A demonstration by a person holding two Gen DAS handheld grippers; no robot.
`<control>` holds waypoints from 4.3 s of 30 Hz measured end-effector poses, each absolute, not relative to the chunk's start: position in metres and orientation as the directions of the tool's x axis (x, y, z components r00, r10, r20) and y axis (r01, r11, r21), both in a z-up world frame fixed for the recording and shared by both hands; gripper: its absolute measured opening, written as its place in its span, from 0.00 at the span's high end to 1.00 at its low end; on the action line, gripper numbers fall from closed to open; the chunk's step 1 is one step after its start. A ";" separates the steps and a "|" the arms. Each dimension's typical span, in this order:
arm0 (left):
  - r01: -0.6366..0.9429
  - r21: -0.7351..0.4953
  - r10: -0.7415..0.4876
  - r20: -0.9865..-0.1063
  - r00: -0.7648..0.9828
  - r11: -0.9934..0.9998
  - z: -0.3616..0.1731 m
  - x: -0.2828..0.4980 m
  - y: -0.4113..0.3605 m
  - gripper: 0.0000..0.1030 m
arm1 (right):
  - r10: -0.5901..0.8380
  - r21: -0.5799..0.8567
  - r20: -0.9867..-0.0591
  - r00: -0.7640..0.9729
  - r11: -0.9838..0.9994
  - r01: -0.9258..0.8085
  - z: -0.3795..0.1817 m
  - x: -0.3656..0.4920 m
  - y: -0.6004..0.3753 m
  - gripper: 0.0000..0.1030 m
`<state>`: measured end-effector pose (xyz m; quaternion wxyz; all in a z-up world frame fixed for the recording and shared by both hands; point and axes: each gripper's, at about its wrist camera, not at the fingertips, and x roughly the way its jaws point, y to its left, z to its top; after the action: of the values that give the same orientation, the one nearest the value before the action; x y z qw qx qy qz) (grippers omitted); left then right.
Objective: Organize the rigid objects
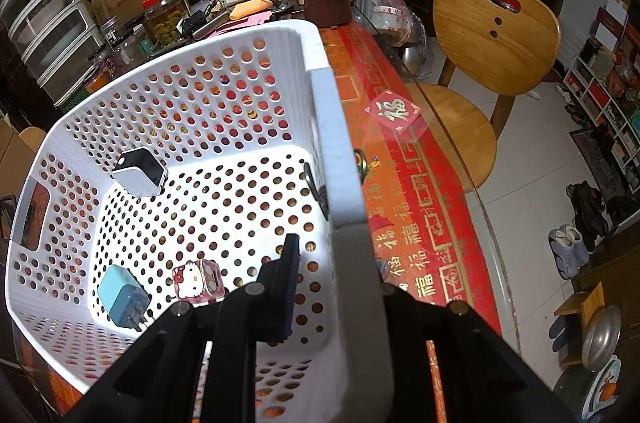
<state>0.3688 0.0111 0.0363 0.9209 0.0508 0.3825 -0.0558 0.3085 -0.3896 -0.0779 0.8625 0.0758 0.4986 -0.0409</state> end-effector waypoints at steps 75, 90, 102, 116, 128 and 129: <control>0.098 -0.002 -0.056 -0.827 0.559 0.995 -0.160 0.232 0.021 0.23 | 0.020 0.104 -0.863 0.504 0.985 0.138 -0.076 0.309 -0.394 0.81; 0.107 -0.008 -0.073 -0.782 0.618 0.994 -0.148 0.215 0.023 0.52 | 0.020 0.103 -0.863 0.504 0.985 0.138 -0.076 0.309 -0.394 0.81; 0.057 -0.003 -0.043 -0.694 0.719 0.998 -0.095 0.206 0.051 0.54 | 0.020 0.103 -0.864 0.504 0.985 0.138 -0.076 0.309 -0.394 0.81; 0.000 0.083 0.051 -0.615 0.787 0.997 -0.020 0.253 0.070 0.55 | 0.020 0.103 -0.863 0.504 0.985 0.137 -0.076 0.309 -0.393 0.80; 0.015 0.103 0.048 -0.584 0.810 0.995 0.017 0.280 0.038 0.56 | 0.021 0.104 -0.863 0.504 0.985 0.137 -0.076 0.309 -0.393 0.81; 0.022 0.106 0.043 -0.580 0.813 0.994 0.020 0.281 0.032 0.56 | 0.020 0.104 -0.863 0.504 0.985 0.137 -0.077 0.309 -0.393 0.80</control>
<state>0.2807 0.0319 0.0204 0.9507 0.0538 0.3055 0.0055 0.3090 -0.3934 -0.0765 0.8636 0.0794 0.4967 -0.0338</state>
